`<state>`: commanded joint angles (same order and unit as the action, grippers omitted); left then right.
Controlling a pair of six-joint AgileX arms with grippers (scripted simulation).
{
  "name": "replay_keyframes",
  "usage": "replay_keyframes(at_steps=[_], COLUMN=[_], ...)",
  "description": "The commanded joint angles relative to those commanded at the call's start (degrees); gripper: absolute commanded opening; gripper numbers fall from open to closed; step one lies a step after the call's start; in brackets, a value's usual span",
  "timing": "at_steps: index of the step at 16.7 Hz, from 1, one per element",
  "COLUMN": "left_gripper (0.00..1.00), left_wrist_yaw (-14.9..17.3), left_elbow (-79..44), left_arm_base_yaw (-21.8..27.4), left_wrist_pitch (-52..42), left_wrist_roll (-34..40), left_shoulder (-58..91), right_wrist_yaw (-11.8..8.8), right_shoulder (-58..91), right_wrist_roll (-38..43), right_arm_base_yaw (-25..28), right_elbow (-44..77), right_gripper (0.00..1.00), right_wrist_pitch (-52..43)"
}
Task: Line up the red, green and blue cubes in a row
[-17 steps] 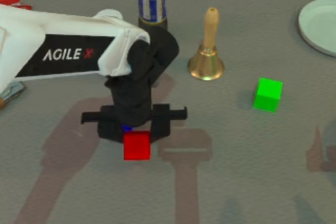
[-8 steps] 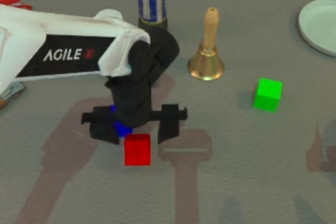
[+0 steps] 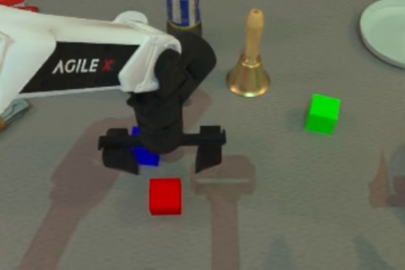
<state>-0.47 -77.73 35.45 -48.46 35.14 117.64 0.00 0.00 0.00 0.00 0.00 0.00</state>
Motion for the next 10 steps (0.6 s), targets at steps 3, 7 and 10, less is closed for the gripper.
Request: replay_keyframes(at_steps=[3, 7, 10], left_gripper=[1.0, 1.0, 1.0], left_wrist_yaw=[-0.1, -0.1, 0.0], left_elbow=[-1.7, -6.7, -8.9], left_arm_base_yaw=[-0.1, -0.7, -0.9], left_wrist_pitch=[-2.4, -11.2, -14.3], left_wrist_roll=[0.1, 0.3, 0.3], left_shoulder=[-0.7, -3.7, -5.4], right_wrist_yaw=[0.0, 0.0, 0.0], right_shoulder=[0.0, 0.0, 0.0], right_wrist_roll=[0.0, 0.0, 0.0], right_arm_base_yaw=[0.0, 0.0, 0.0], right_elbow=[0.0, 0.0, 0.0], right_gripper=[1.0, 1.0, 1.0], right_wrist_pitch=[0.0, 0.0, 0.0])
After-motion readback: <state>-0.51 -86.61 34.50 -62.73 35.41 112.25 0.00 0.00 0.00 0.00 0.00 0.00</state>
